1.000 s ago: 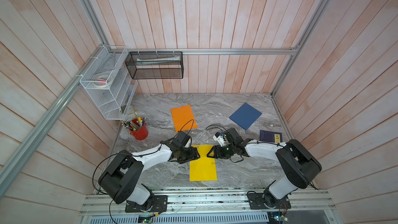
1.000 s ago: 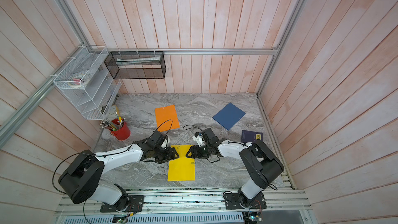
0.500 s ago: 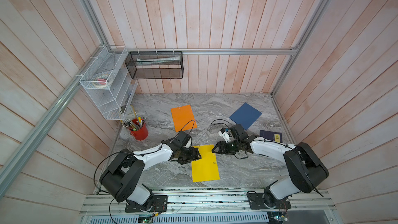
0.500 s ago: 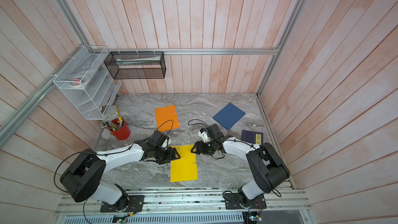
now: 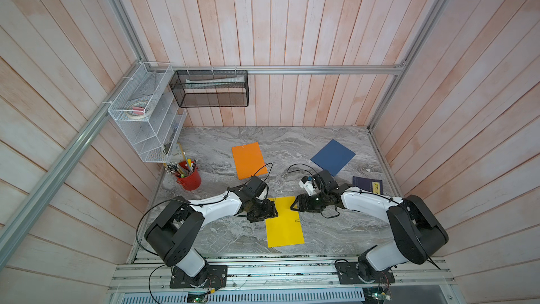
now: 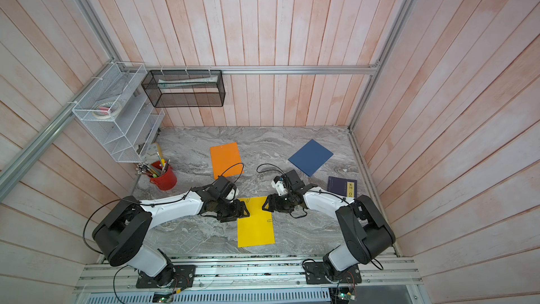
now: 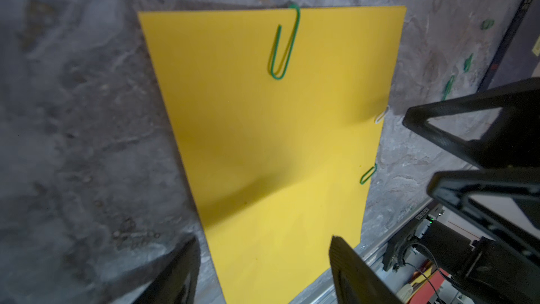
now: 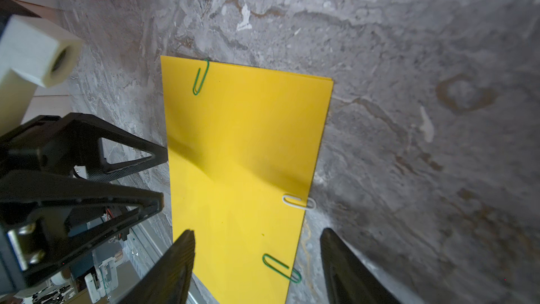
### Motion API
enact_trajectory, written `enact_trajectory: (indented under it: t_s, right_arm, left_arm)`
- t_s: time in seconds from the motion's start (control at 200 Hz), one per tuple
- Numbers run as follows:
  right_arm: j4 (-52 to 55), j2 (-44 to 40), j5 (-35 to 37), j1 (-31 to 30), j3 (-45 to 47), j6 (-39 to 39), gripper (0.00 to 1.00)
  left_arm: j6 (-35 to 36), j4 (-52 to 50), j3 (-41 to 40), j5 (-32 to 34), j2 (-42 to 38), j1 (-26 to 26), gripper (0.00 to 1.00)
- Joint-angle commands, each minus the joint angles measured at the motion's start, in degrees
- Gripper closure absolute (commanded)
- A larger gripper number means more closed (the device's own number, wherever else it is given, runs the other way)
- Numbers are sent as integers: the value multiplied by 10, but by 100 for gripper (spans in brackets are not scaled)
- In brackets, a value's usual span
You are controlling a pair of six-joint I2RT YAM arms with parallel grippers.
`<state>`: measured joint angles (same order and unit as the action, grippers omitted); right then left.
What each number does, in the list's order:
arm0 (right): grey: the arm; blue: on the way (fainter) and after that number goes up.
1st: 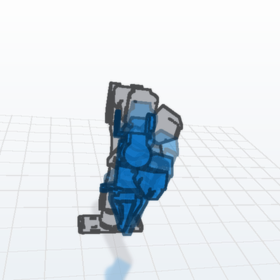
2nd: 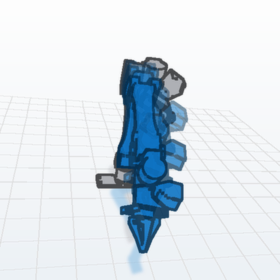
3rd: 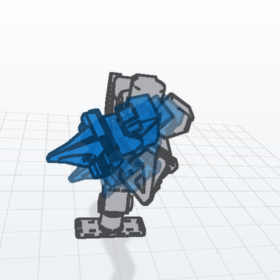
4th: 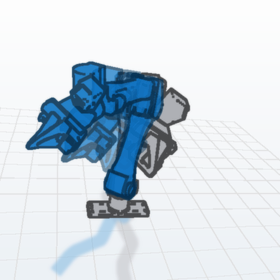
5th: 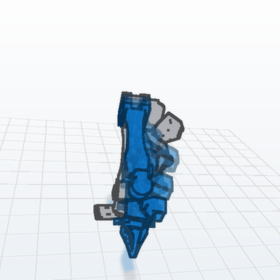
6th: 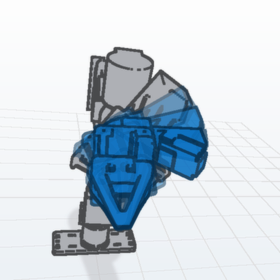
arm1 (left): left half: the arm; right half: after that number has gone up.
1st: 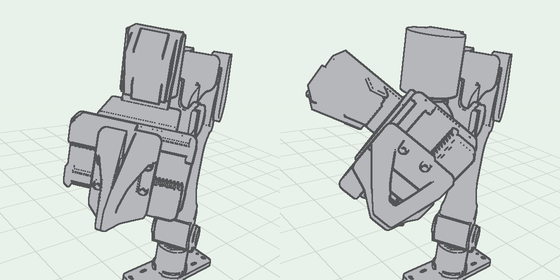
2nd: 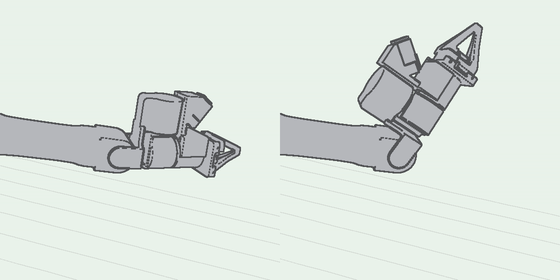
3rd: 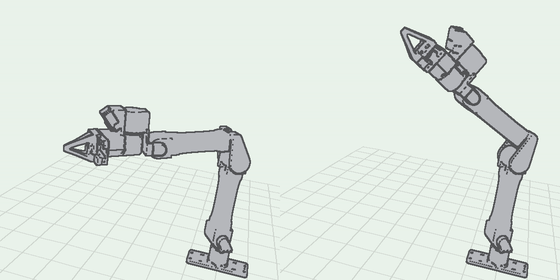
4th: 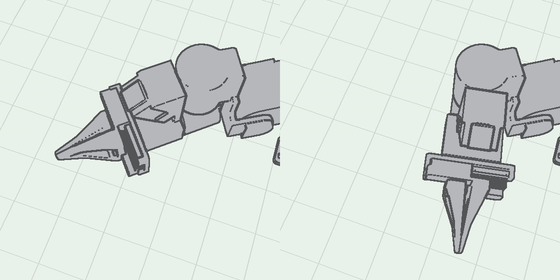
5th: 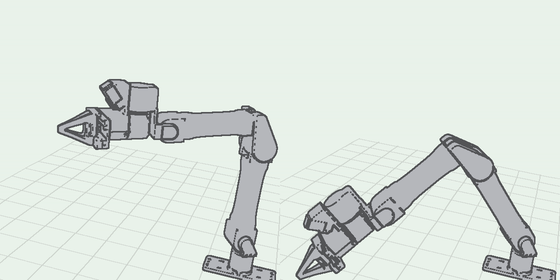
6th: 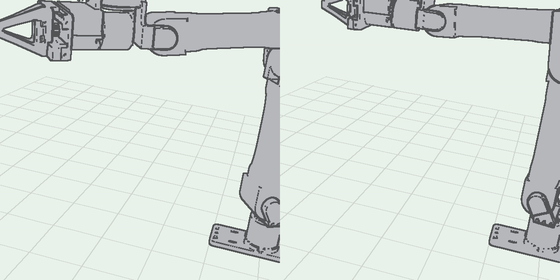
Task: Unclip the paperclips from the documents
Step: Move the document to the center of the board.
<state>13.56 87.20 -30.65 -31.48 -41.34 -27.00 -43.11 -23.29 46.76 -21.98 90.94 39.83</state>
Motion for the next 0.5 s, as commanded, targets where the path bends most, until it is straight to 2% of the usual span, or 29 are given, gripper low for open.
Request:
enact_trajectory:
  t_s: [0.0,0.495]
  right_arm:
    - [13,-4,19,-14,10,-8,31]
    - [12,7,42,-35,13,-32,47]
  left_arm:
    - [11,-67,1,72,4,-1,29]
    - [36,-62,57,94,50,-1,49]
